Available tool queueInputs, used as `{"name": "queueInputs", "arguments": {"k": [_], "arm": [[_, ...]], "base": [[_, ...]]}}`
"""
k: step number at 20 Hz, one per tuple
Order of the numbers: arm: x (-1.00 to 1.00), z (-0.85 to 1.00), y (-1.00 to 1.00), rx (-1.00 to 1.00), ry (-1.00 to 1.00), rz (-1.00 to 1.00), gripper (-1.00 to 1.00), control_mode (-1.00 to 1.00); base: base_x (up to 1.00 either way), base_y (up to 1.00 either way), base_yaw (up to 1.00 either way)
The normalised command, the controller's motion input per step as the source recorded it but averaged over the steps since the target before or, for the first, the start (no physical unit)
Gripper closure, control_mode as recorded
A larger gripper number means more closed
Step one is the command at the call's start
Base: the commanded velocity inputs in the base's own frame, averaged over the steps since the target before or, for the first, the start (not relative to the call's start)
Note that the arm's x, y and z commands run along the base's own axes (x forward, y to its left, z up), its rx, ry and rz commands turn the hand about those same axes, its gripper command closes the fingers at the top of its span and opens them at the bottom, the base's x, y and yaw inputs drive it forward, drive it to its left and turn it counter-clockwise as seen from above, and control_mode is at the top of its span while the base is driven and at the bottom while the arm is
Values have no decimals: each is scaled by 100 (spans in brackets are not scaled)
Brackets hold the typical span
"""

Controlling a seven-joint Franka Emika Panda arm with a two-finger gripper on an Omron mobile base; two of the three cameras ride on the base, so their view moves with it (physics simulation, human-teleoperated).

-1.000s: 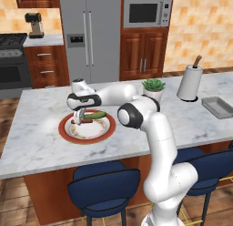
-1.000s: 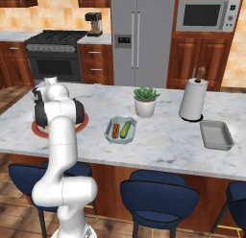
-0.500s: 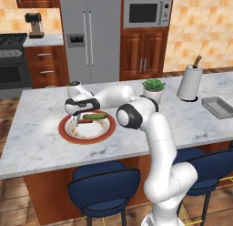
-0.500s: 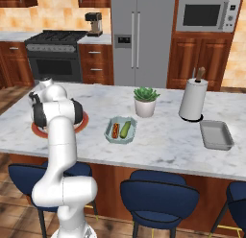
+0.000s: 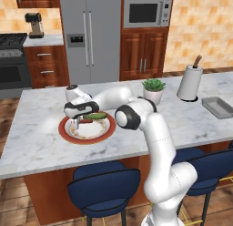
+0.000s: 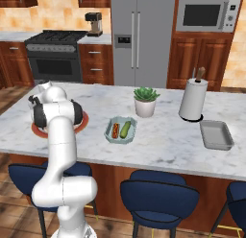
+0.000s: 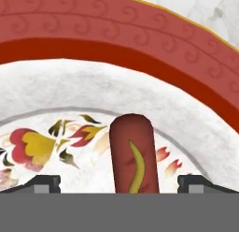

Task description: Place one cooked food and one vegetable from the large plate to each tupperware container.

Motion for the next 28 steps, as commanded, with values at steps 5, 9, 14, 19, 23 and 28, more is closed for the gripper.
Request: {"name": "queueInputs", "arguments": {"k": [5,9,14,19,23,28], "arm": [[15,0,0,0,2,2,-100,-100],[0,0,0,0,7,2,100,-100],[0,-4,0,0,13,4,100,-100],[-13,5,0,0,4,1,100,-100],[-69,21,-1,0,-2,0,100,-100],[-100,20,-3,1,-17,0,100,-100]], "base": [[0,0,0],[0,0,0],[0,0,0],[0,0,0],[0,0,0],[0,0,0]]}}
